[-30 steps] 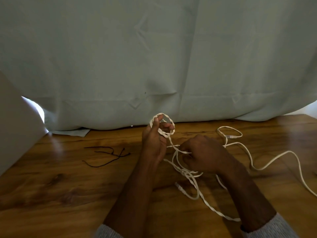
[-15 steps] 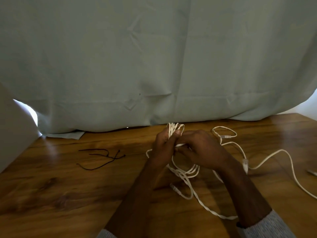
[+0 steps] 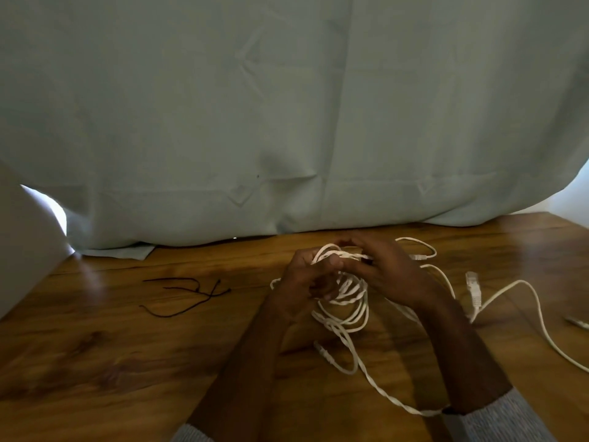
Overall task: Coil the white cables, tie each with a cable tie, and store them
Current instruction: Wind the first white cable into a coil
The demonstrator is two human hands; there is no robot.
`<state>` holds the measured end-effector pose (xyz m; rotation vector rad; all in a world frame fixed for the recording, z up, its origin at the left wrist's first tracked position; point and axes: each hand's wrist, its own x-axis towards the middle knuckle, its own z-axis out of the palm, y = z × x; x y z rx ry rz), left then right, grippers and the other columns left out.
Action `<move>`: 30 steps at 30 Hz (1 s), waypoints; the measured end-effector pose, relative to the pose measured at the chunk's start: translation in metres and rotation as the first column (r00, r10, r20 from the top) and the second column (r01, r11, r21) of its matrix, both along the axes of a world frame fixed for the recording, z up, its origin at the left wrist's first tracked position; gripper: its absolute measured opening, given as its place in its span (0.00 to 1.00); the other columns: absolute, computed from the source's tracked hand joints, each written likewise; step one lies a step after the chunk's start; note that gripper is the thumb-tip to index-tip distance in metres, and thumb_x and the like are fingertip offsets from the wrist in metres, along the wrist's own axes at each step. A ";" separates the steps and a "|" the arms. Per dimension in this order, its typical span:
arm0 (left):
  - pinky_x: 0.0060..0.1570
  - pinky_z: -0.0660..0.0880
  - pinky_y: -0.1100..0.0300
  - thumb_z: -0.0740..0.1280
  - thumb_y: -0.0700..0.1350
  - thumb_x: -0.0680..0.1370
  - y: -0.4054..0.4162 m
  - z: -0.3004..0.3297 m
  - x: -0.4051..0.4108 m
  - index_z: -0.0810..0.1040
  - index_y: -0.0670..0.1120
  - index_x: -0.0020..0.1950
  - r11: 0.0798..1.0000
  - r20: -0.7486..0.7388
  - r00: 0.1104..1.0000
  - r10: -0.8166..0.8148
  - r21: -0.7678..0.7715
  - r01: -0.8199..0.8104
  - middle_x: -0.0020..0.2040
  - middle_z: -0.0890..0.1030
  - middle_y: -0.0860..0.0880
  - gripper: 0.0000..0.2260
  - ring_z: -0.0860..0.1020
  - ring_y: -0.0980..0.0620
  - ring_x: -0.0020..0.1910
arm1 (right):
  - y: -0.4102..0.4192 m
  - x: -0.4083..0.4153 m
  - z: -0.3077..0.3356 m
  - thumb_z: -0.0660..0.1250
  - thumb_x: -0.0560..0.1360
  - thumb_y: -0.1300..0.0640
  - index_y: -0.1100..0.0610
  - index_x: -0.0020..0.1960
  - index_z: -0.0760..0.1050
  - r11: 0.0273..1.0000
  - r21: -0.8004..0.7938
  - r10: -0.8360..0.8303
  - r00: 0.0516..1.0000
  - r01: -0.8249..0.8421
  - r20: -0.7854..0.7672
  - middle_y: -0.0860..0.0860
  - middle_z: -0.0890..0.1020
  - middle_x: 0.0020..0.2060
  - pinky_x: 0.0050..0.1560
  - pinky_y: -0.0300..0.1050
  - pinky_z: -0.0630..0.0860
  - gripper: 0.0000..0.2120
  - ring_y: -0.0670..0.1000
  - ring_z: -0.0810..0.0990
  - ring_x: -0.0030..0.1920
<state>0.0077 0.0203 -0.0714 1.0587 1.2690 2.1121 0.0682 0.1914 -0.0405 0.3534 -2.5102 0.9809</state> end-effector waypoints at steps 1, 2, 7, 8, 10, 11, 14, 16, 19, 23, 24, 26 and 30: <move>0.24 0.63 0.63 0.78 0.56 0.69 -0.001 0.000 -0.001 0.76 0.41 0.39 0.999 0.036 0.998 -0.044 0.007 0.043 0.23 0.64 0.53 0.20 0.60 0.59 0.19 | -0.002 0.001 0.000 0.68 0.76 0.38 0.45 0.66 0.77 0.997 -0.050 0.054 0.998 -0.053 0.024 0.39 0.83 0.57 0.58 0.47 0.80 0.21 0.41 0.81 0.58; 0.24 0.63 0.63 0.78 0.55 0.69 -0.003 -0.001 -0.003 0.76 0.42 0.38 0.998 0.070 0.995 -0.069 0.013 0.069 0.23 0.62 0.52 0.19 0.59 0.59 0.19 | -0.005 0.001 0.001 0.68 0.78 0.43 0.46 0.66 0.78 0.994 -0.071 0.088 0.996 -0.087 0.024 0.40 0.84 0.56 0.58 0.42 0.79 0.18 0.40 0.81 0.57; 0.26 0.67 0.62 0.75 0.59 0.71 0.001 -0.005 -0.007 0.75 0.43 0.37 0.996 0.119 0.990 0.078 -0.051 -0.073 0.23 0.62 0.51 0.20 0.59 0.57 0.19 | -0.014 -0.004 0.002 0.64 0.81 0.48 0.51 0.53 0.82 0.999 0.053 -0.001 0.995 0.006 -0.098 0.43 0.85 0.44 0.46 0.43 0.78 0.10 0.40 0.83 0.46; 0.29 0.70 0.60 0.73 0.58 0.73 0.003 -0.006 -0.007 0.75 0.43 0.37 0.993 0.120 0.988 0.101 -0.072 -0.093 0.23 0.63 0.50 0.20 0.62 0.56 0.19 | -0.012 -0.005 0.001 0.64 0.82 0.49 0.51 0.51 0.82 0.998 0.065 -0.018 0.992 0.026 -0.125 0.43 0.85 0.41 0.44 0.43 0.77 0.10 0.40 0.83 0.43; 0.35 0.72 0.55 0.68 0.56 0.77 0.004 -0.006 -0.008 0.75 0.42 0.39 0.992 0.132 0.988 0.079 -0.105 -0.065 0.23 0.67 0.48 0.17 0.68 0.52 0.22 | -0.009 -0.007 -0.001 0.65 0.81 0.49 0.51 0.47 0.81 0.997 0.071 -0.030 0.986 0.042 -0.161 0.40 0.82 0.35 0.38 0.42 0.75 0.09 0.41 0.82 0.38; 0.37 0.71 0.53 0.67 0.55 0.77 0.002 -0.006 -0.008 0.76 0.42 0.40 0.995 0.145 0.989 0.022 -0.099 -0.008 0.24 0.69 0.48 0.17 0.71 0.51 0.23 | -0.008 -0.007 -0.001 0.65 0.81 0.50 0.50 0.47 0.80 0.997 0.068 -0.027 0.985 0.039 -0.170 0.39 0.80 0.33 0.36 0.40 0.74 0.08 0.41 0.81 0.35; 0.43 0.71 0.51 0.70 0.55 0.76 -0.007 -0.009 -0.010 0.78 0.43 0.43 0.976 0.188 0.959 -0.211 -0.017 0.218 0.26 0.71 0.50 0.15 0.74 0.51 0.27 | -0.010 -0.005 0.001 0.66 0.81 0.49 0.53 0.45 0.81 0.998 0.055 0.001 0.981 0.010 -0.193 0.41 0.80 0.30 0.34 0.35 0.71 0.10 0.42 0.81 0.32; 0.49 0.72 0.52 0.70 0.59 0.75 -0.011 -0.008 -0.011 0.79 0.42 0.44 0.946 0.224 0.920 -0.321 0.028 0.324 0.27 0.71 0.50 0.19 0.73 0.51 0.28 | -0.013 -0.004 0.003 0.64 0.80 0.46 0.52 0.44 0.80 0.998 0.070 0.017 0.977 -0.002 -0.211 0.39 0.80 0.30 0.34 0.34 0.71 0.12 0.42 0.80 0.33; 0.50 0.74 0.53 0.67 0.64 0.75 -0.010 -0.003 -0.012 0.77 0.41 0.43 0.942 0.248 0.912 -0.327 0.005 0.337 0.26 0.68 0.50 0.24 0.71 0.52 0.27 | -0.012 -0.006 0.002 0.62 0.80 0.42 0.52 0.45 0.79 0.997 0.079 0.013 0.975 0.005 -0.223 0.37 0.79 0.31 0.35 0.36 0.72 0.15 0.41 0.80 0.34; 0.42 0.75 0.55 0.60 0.60 0.79 0.001 0.005 -0.003 0.72 0.44 0.38 0.988 0.236 0.967 -0.095 -0.097 0.121 0.24 0.62 0.52 0.21 0.63 0.56 0.22 | -0.006 -0.009 -0.002 0.61 0.81 0.43 0.56 0.47 0.80 0.998 0.051 -0.027 0.974 0.040 -0.225 0.43 0.79 0.29 0.35 0.46 0.75 0.18 0.44 0.80 0.32; 0.40 0.74 0.55 0.59 0.60 0.80 0.004 0.005 -0.002 0.72 0.44 0.38 0.992 0.239 0.970 -0.044 -0.104 0.071 0.24 0.62 0.52 0.21 0.61 0.56 0.21 | -0.005 -0.009 -0.003 0.61 0.81 0.44 0.55 0.47 0.80 0.998 0.043 -0.026 0.975 0.036 -0.219 0.44 0.80 0.30 0.36 0.46 0.76 0.17 0.44 0.81 0.33; 0.37 0.74 0.56 0.59 0.60 0.79 0.008 0.003 -0.001 0.71 0.44 0.36 0.995 0.273 0.962 0.027 -0.100 0.000 0.23 0.61 0.52 0.21 0.60 0.56 0.20 | -0.005 -0.009 -0.005 0.60 0.82 0.46 0.54 0.51 0.81 0.998 0.044 -0.023 0.977 0.033 -0.213 0.44 0.82 0.34 0.38 0.44 0.77 0.15 0.43 0.82 0.36; 0.31 0.71 0.58 0.58 0.62 0.79 0.008 -0.001 -0.003 0.73 0.45 0.35 0.999 0.392 0.920 -0.024 -0.031 0.040 0.20 0.62 0.52 0.24 0.60 0.56 0.17 | -0.009 -0.010 -0.007 0.63 0.83 0.49 0.54 0.54 0.83 0.997 0.043 -0.045 0.973 0.056 -0.228 0.44 0.85 0.42 0.42 0.40 0.76 0.12 0.41 0.83 0.43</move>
